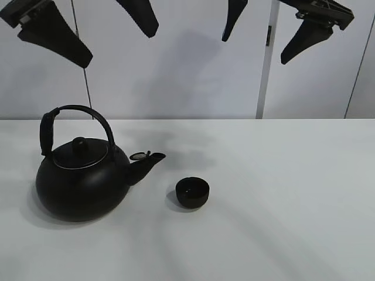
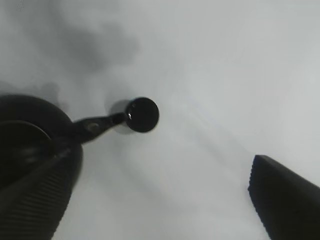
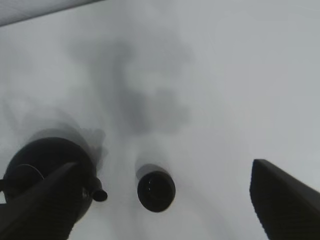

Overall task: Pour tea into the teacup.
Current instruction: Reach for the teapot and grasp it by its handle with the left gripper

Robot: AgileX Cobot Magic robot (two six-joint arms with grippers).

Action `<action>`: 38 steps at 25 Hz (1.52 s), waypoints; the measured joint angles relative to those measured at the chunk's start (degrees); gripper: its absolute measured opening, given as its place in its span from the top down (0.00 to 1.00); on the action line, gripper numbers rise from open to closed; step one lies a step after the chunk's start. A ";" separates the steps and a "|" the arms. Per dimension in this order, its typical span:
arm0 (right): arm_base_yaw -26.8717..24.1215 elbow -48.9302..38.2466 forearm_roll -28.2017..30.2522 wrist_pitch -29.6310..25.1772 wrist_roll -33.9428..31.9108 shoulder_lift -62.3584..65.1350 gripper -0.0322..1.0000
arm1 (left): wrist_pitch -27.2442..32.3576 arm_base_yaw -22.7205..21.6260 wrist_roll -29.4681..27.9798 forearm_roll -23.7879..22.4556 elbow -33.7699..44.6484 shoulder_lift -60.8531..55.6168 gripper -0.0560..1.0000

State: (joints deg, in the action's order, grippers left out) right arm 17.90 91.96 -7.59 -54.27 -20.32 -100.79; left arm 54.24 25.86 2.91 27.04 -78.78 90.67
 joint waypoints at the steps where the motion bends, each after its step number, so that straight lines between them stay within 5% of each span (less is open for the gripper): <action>1: 0.00 0.00 0.00 1.13 0.00 0.00 0.36 | -1.36 0.00 0.82 -1.16 0.00 -0.41 0.29; 3: 0.00 0.00 -0.14 3.94 0.00 0.00 0.36 | -5.18 0.39 1.83 -5.91 0.00 -2.38 0.29; 8: 0.00 0.00 -0.34 10.57 0.00 0.00 0.36 | -22.61 4.75 -0.77 -27.04 4.87 -10.62 0.29; 12: 0.00 0.00 -0.41 14.00 -0.05 0.00 0.36 | -42.26 5.61 -8.84 -41.95 20.77 -16.32 0.29; 15: 0.00 0.00 -0.41 15.50 -0.05 0.00 0.36 | -59.17 3.92 -12.23 -46.73 34.37 -17.79 0.29; 19: 0.00 0.00 -0.41 16.12 -0.05 0.00 0.36 | -75.87 0.56 -13.20 -42.58 47.47 -18.23 0.29; 24: 0.00 0.00 -0.41 16.19 -0.05 0.00 0.36 | -84.93 -1.60 -6.19 -35.80 55.75 -18.41 0.33; 38: 0.00 0.00 -0.41 16.44 -0.05 0.00 0.36 | -108.19 -4.27 -1.69 -31.48 60.41 0.59 0.35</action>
State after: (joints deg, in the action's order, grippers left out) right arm 17.90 91.96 -7.99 -37.83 -20.37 -100.79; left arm -53.95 21.59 1.22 -4.44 -18.37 91.26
